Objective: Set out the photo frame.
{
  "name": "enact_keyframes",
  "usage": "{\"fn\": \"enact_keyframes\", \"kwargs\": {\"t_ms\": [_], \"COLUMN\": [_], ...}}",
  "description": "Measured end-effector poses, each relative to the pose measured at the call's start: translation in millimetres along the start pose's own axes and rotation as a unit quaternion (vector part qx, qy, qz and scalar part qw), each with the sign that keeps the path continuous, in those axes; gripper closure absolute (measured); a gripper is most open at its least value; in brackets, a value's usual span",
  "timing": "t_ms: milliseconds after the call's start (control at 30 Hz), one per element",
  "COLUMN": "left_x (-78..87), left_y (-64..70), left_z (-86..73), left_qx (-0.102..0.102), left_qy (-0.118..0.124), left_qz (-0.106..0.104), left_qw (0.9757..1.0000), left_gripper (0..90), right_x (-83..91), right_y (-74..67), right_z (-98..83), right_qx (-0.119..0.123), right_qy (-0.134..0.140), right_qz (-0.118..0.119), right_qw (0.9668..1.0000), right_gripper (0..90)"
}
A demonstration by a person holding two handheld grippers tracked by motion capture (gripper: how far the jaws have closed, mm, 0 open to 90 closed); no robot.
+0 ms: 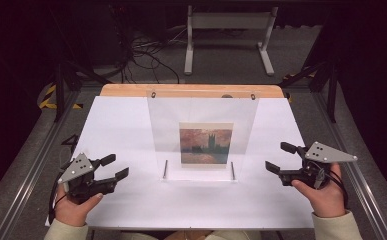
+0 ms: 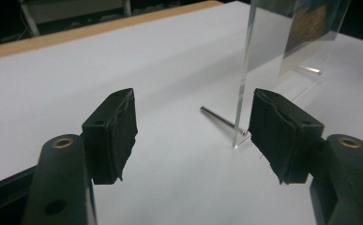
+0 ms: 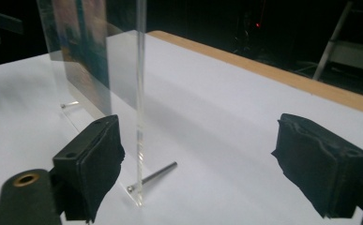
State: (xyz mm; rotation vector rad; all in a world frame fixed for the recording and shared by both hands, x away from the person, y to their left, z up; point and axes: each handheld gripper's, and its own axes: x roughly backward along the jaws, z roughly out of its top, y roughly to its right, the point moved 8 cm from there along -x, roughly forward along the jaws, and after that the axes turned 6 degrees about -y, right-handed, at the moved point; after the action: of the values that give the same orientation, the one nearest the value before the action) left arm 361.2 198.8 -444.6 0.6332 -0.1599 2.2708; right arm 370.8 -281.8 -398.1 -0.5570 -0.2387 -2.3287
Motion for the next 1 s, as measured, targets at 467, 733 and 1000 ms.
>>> {"fn": "enact_keyframes", "kwargs": {"t_ms": [467,733,1000], "left_x": [-15.5,-19.9,-21.8], "left_y": [-36.2,-41.1,-39.3], "left_z": [-39.5,-45.4,-45.5], "left_qx": [0.025,0.04,0.045], "left_qy": [-0.01,-0.011,-0.004], "left_qz": [0.034,0.027,0.007], "left_qw": [0.9991,0.9987,0.9989], "left_gripper": [36.4,36.2,35.2], "right_x": [-19.1,-33.1,-36.0], "right_y": [22.6,32.8,35.3], "right_z": [-54.6,-84.6,-92.0], "right_qx": [-0.047,-0.062,-0.078], "right_qy": [-0.032,-0.085,-0.098], "right_qz": [-0.003,-0.014,-0.016], "right_qw": [0.9984,0.9944,0.9919], "right_gripper": [11.8,10.6,9.4]}}
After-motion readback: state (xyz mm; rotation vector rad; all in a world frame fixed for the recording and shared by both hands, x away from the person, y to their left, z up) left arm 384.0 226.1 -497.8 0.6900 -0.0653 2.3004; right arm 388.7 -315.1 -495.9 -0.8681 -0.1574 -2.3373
